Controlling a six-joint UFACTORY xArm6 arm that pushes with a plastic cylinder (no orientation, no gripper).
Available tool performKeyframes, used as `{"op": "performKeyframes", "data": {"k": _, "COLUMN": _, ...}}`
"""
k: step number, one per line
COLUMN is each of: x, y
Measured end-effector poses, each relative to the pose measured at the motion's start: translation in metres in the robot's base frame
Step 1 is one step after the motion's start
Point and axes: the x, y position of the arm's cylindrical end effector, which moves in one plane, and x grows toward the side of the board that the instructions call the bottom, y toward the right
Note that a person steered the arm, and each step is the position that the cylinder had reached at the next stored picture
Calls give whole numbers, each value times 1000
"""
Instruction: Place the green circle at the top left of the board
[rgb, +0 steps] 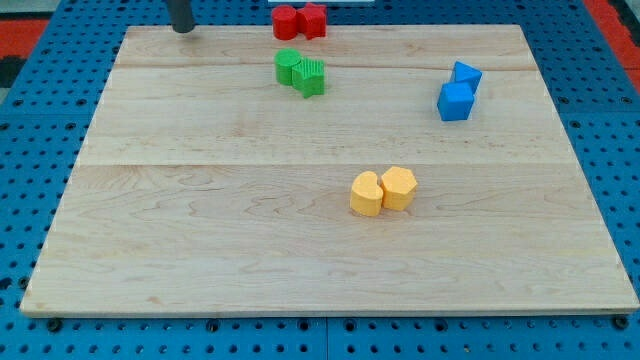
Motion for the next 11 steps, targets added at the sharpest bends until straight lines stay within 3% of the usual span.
{"op": "performKeyframes", "data": {"k": 4, "x": 0, "y": 19}}
{"op": "performKeyframes", "data": {"k": 5, "x": 9, "y": 79}}
{"op": "performKeyframes", "data": {"k": 6, "x": 59, "y": 133}}
{"op": "performKeyframes", "data": {"k": 9, "x": 87, "y": 229}}
{"op": "performKeyframes", "data": {"k": 10, "x": 88, "y": 235}}
{"op": "performKeyframes", "data": {"k": 11, "x": 106, "y": 198}}
